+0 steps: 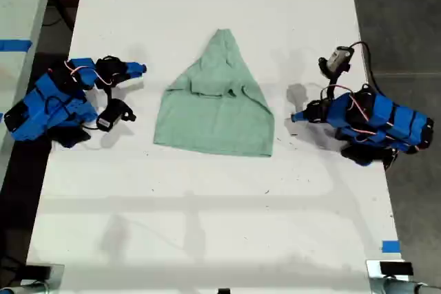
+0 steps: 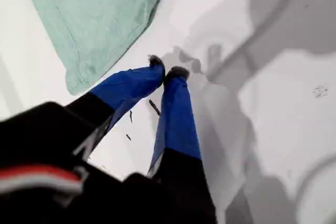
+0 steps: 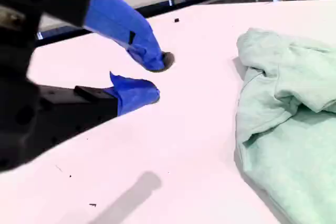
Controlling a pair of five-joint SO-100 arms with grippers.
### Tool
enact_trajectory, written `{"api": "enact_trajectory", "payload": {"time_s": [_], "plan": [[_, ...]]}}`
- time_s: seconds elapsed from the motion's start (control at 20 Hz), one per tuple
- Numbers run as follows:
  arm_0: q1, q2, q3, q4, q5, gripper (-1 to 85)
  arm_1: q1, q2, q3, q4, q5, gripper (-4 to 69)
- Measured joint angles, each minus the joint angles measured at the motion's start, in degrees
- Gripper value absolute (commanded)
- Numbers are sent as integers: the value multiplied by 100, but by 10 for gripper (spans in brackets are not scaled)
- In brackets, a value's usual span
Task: Fold t shirt
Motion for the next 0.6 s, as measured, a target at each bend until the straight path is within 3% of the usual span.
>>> {"api": "enact_trajectory", "payload": {"time_s": [0.3,0.6], "plan": [[62,0,0,-70,0,45,-369,0,0,-352,1362,4],[62,0,0,-70,0,45,-255,-316,-703,105,1450,3]]}}
